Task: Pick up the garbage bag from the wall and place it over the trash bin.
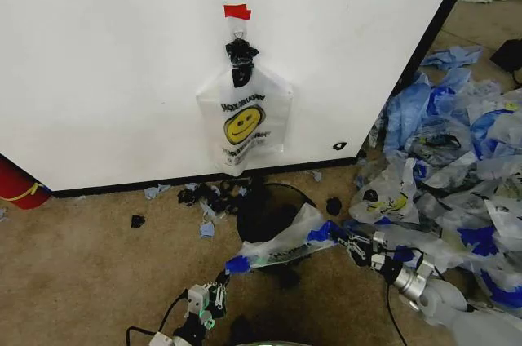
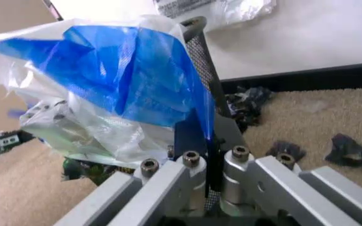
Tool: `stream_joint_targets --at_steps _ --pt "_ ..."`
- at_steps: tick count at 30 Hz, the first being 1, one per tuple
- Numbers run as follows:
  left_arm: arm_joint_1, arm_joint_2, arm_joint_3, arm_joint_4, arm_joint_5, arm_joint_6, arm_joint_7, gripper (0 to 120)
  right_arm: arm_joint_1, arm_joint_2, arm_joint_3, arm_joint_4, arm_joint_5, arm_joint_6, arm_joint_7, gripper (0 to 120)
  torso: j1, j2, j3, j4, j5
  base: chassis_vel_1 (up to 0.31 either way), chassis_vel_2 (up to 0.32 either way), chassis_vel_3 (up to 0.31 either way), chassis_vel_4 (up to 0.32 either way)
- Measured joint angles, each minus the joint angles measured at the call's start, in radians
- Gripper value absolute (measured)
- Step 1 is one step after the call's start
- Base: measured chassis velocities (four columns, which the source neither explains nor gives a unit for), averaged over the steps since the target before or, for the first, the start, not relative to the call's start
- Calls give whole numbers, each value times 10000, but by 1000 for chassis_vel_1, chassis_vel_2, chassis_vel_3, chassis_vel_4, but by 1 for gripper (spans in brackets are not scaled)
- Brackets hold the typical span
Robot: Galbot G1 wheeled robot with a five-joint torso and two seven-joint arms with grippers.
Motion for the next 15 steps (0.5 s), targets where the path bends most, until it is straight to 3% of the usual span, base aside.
stream_joint_targets --at_steps 15 --pt "-343 -50 45 249 -203 -21 225 0 398 -67 -337 23 93 -131 -48 0 0 0 0 -2 -6 0 0 0 0"
